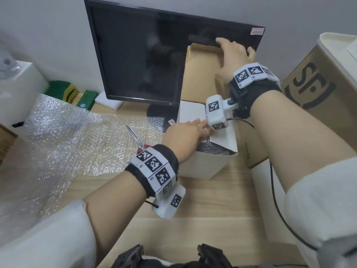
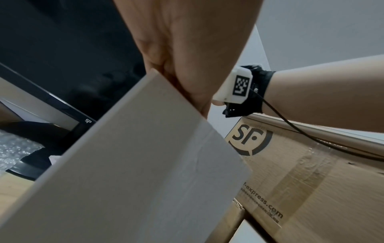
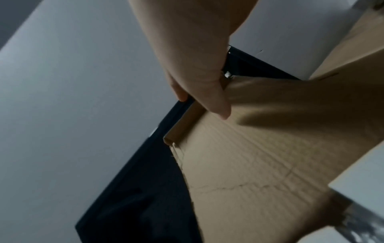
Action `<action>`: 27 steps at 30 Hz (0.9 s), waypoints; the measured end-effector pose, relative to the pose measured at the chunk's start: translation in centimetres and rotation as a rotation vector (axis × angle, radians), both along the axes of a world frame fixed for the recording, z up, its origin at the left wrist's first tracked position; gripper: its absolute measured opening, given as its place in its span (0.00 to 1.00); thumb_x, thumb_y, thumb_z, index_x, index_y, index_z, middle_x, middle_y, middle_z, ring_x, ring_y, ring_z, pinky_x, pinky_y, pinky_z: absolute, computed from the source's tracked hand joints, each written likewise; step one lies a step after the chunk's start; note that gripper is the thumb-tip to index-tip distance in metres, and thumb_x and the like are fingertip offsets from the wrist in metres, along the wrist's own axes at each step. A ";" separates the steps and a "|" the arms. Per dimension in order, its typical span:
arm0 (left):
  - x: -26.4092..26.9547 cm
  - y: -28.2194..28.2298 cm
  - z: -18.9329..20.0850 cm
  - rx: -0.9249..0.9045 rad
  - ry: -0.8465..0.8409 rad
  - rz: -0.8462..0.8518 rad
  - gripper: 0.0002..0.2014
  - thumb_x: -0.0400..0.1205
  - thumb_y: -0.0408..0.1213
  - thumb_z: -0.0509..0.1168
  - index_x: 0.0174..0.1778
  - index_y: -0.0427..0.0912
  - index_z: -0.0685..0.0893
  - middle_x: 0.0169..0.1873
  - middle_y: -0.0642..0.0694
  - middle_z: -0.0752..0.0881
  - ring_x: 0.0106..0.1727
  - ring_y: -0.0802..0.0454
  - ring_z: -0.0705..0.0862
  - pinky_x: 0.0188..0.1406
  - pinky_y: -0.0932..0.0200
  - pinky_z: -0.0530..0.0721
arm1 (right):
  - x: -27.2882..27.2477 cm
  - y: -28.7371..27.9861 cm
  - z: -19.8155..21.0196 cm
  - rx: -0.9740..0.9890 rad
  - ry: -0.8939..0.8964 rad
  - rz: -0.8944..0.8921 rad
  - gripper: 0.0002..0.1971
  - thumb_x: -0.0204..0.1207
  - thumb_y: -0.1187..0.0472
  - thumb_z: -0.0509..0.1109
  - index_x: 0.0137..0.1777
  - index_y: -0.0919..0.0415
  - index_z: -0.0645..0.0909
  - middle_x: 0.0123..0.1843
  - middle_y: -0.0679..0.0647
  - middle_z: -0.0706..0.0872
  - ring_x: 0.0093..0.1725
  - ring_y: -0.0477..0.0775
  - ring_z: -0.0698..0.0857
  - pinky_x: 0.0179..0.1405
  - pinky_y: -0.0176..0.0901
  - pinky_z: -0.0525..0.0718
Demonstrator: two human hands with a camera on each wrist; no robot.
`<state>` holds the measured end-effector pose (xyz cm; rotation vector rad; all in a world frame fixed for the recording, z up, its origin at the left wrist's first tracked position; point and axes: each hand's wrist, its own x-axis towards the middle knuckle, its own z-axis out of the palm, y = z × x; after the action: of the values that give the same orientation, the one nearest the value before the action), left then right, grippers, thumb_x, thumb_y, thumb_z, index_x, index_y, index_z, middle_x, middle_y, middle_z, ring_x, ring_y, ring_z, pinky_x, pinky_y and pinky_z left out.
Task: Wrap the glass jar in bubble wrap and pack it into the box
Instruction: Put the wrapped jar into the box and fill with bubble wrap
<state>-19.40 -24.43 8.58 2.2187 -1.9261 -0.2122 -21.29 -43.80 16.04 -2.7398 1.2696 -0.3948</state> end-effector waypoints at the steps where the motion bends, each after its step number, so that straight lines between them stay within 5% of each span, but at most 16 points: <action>1: 0.0 0.0 0.0 0.008 -0.009 -0.004 0.25 0.83 0.30 0.51 0.73 0.61 0.67 0.69 0.52 0.72 0.65 0.47 0.77 0.44 0.53 0.70 | 0.3 -0.3 -0.1 -0.026 0.017 -0.004 0.39 0.64 0.73 0.64 0.77 0.49 0.63 0.74 0.55 0.73 0.77 0.58 0.66 0.78 0.59 0.51; 8: -0.1 0.0 0.3 -0.010 -0.006 -0.011 0.23 0.84 0.31 0.51 0.71 0.60 0.69 0.70 0.53 0.72 0.66 0.46 0.77 0.49 0.53 0.74 | -1.1 1.7 2.3 -0.240 -0.144 0.043 0.13 0.78 0.61 0.62 0.58 0.49 0.83 0.62 0.57 0.77 0.64 0.59 0.74 0.66 0.52 0.63; 15: 0.4 0.3 -0.3 -0.065 0.090 -0.051 0.16 0.86 0.42 0.51 0.68 0.60 0.74 0.70 0.52 0.76 0.63 0.43 0.80 0.48 0.54 0.73 | -8.5 8.9 -0.2 -0.194 -0.166 0.246 0.09 0.71 0.58 0.62 0.50 0.55 0.79 0.49 0.53 0.85 0.49 0.60 0.82 0.52 0.53 0.74; 20: 0.2 0.3 -1.5 -0.057 0.172 0.006 0.20 0.80 0.45 0.47 0.67 0.56 0.74 0.60 0.45 0.81 0.57 0.39 0.81 0.42 0.56 0.71 | -12.8 10.5 -5.7 -0.010 -0.121 0.357 0.26 0.70 0.38 0.64 0.65 0.51 0.80 0.65 0.49 0.84 0.68 0.56 0.79 0.64 0.54 0.76; 22: 0.7 0.7 -1.6 -0.072 0.268 -0.021 0.18 0.84 0.41 0.51 0.69 0.53 0.74 0.62 0.48 0.81 0.59 0.44 0.80 0.49 0.59 0.77 | -13.6 10.6 -7.1 0.098 -0.177 0.324 0.28 0.71 0.39 0.64 0.70 0.48 0.76 0.73 0.51 0.78 0.76 0.58 0.71 0.72 0.53 0.70; 25: 2.6 2.5 -0.7 -0.031 0.538 -0.017 0.16 0.83 0.36 0.60 0.68 0.46 0.79 0.61 0.56 0.79 0.57 0.53 0.80 0.50 0.76 0.70 | -13.8 10.8 -8.2 0.162 -0.149 0.301 0.28 0.72 0.47 0.71 0.73 0.45 0.73 0.78 0.51 0.72 0.82 0.60 0.61 0.75 0.53 0.64; 27: 4.4 3.8 -0.2 -0.049 0.836 0.061 0.22 0.79 0.30 0.66 0.70 0.47 0.77 0.62 0.66 0.77 0.52 0.72 0.81 0.50 0.82 0.69 | -13.9 10.7 -8.6 0.227 -0.152 0.313 0.31 0.70 0.50 0.74 0.74 0.47 0.72 0.79 0.52 0.70 0.82 0.59 0.58 0.77 0.51 0.60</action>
<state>-15.02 -20.59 8.42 1.7227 -1.3681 -0.8996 -35.23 -33.08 7.40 -2.5971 0.7796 -0.3914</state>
